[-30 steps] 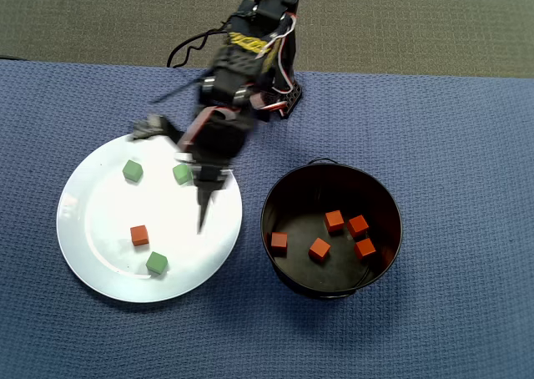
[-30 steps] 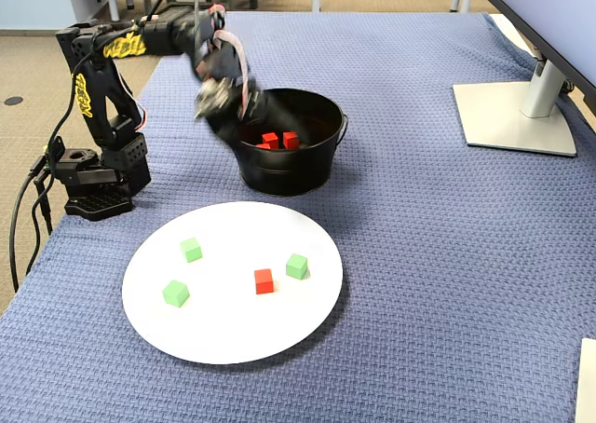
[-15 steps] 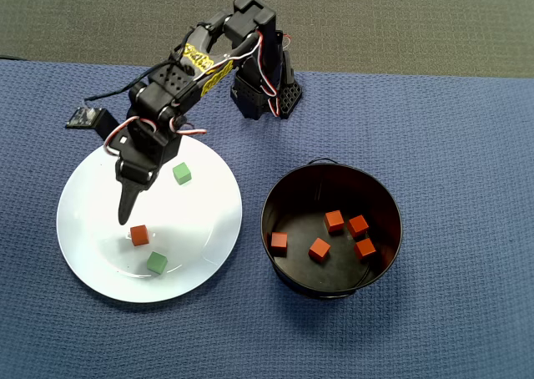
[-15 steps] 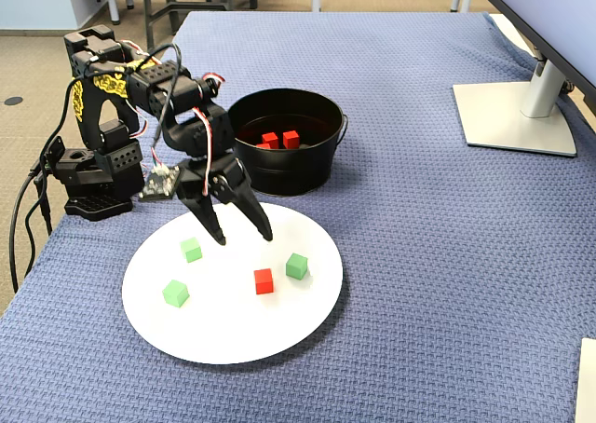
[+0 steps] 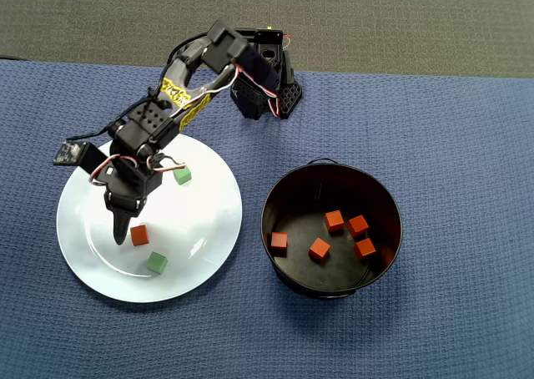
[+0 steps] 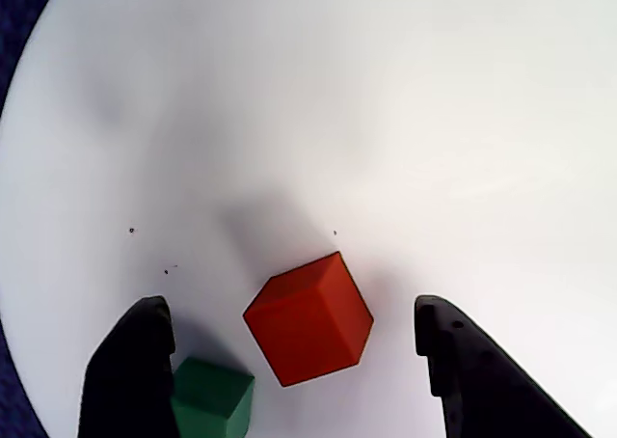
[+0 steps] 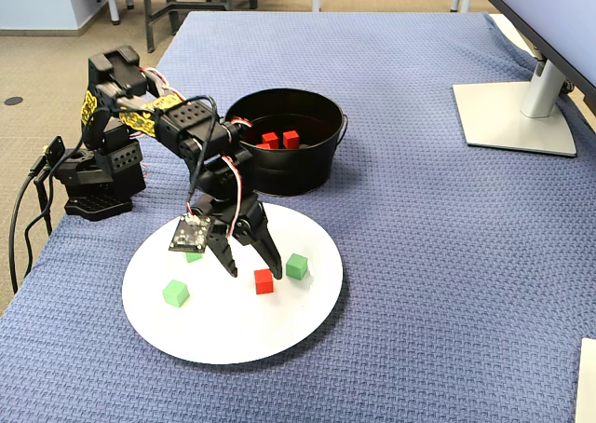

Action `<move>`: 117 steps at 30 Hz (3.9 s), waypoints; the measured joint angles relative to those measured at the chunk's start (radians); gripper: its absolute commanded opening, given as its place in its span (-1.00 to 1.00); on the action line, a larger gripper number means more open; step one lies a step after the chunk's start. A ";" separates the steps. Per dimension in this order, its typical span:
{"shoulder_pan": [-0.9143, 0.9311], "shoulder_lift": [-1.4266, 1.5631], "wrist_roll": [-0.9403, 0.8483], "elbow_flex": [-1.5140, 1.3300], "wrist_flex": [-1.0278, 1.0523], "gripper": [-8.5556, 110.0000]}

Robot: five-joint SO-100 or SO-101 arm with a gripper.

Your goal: Pick up the red cubes from the white plate and place them in the black recipient

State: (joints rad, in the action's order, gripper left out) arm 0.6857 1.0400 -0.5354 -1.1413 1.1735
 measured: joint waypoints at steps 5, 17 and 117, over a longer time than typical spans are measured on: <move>-0.018 -0.071 -0.020 0.077 0.034 -0.45; -0.087 -0.129 -0.094 0.120 0.034 -0.46; -0.689 0.954 0.279 -0.416 0.132 -0.86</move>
State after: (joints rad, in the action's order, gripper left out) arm -0.0031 1.9942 -0.2562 -1.5570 1.3054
